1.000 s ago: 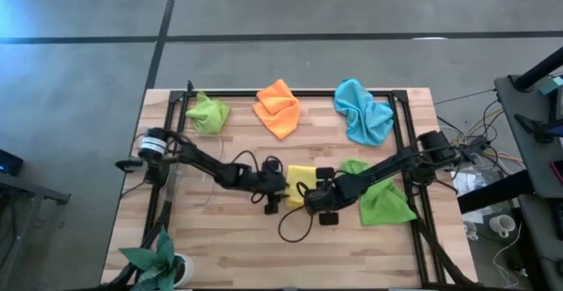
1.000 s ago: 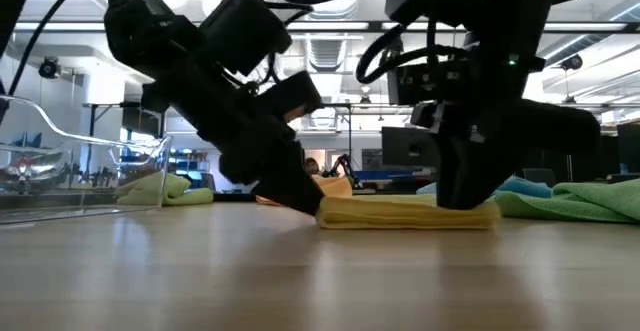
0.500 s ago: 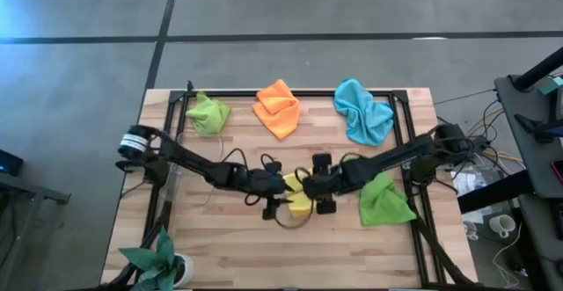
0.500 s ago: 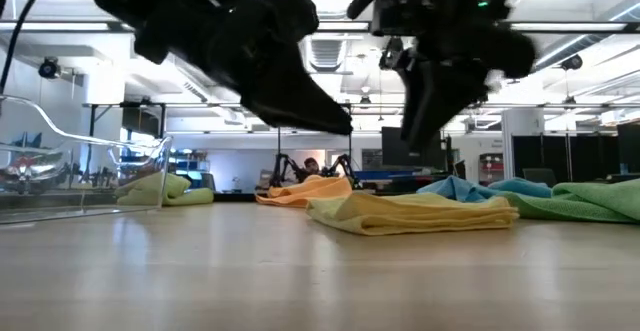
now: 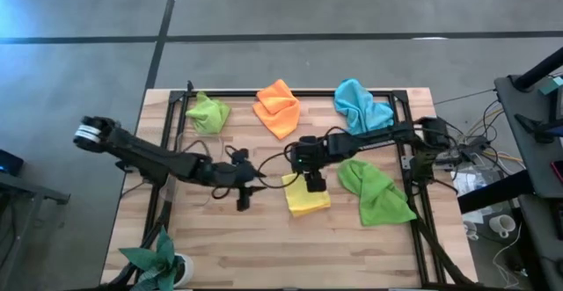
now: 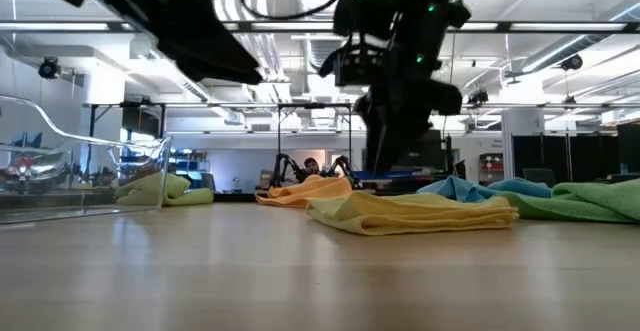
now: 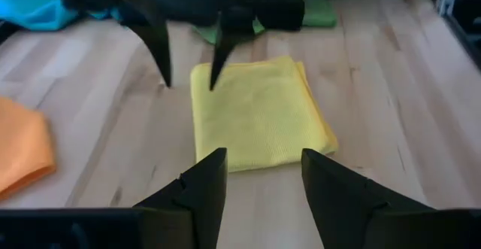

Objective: Fold microfiber towels
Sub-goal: Put the folded yellow microfiber towel into the transparent bin

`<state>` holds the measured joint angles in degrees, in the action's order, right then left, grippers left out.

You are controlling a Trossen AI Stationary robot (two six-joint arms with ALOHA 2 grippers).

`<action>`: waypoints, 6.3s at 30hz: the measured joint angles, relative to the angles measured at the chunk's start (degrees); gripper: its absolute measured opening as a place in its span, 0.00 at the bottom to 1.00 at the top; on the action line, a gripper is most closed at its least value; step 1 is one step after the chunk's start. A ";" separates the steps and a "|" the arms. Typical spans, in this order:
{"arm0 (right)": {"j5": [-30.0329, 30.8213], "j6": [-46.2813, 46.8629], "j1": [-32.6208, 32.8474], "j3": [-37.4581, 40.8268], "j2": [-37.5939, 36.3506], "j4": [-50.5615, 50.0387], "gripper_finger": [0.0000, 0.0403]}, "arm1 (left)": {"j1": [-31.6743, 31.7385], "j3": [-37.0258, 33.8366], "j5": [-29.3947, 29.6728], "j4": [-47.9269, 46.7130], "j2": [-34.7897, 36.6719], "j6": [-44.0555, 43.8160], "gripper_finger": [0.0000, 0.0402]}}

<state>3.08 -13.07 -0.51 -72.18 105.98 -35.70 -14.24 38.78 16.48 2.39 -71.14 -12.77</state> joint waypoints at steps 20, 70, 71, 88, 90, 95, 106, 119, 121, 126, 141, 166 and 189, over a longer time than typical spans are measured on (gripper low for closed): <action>0.40 6.63 0.33 7.48 -12.68 -6.07 0.49 | 12.34 1.78 -8.52 13.55 -17.66 -3.22 0.48; 4.66 10.89 0.13 16.80 -23.51 -2.53 0.49 | 12.64 28.44 -18.46 -13.67 -37.38 -7.07 0.00; 4.68 11.09 0.13 16.80 -23.51 -2.56 0.49 | 12.44 28.44 -16.38 -16.98 -35.37 -8.15 0.00; 7.54 11.09 0.11 17.00 -23.46 -1.69 0.49 | 9.23 27.06 2.56 -73.92 -13.00 -50.73 0.00; 7.55 11.10 0.11 17.07 -23.46 -1.70 0.49 | 8.33 26.96 3.36 -79.16 -12.18 -55.75 0.00; 7.55 11.12 0.13 17.13 -23.46 -1.70 0.49 | 6.54 23.70 3.40 -87.56 -9.18 -66.91 0.00; 7.55 11.16 0.11 17.13 -23.46 -1.66 0.49 | 6.11 6.51 -1.40 -82.46 -1.30 -76.24 0.00; 7.55 12.35 0.11 17.13 -23.46 -1.33 0.48 | 6.08 2.44 -2.94 -80.44 -1.84 -77.83 0.00; 7.55 12.67 0.11 17.13 -23.46 -1.31 0.48 | 6.08 2.44 -2.97 -80.50 -2.26 -76.61 0.01; 7.55 12.67 0.11 17.13 -23.46 -1.31 0.48 | 6.08 2.49 -3.44 -81.88 -3.15 -73.91 0.13; 7.54 12.93 0.11 16.69 -23.91 -5.26 0.48 | 6.17 11.11 6.81 -73.59 -1.83 -60.19 0.39; 7.49 17.53 1.02 16.13 -32.10 -6.21 0.48 | 12.40 4.78 -0.31 -65.92 -14.00 -58.96 0.19; 7.52 24.20 1.02 16.37 -32.06 -6.92 0.48 | 15.24 1.63 -17.88 -70.35 -0.96 5.85 0.01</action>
<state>10.60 11.12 0.51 -55.81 73.92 -42.63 1.00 40.40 -1.40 -67.96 -72.10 -6.92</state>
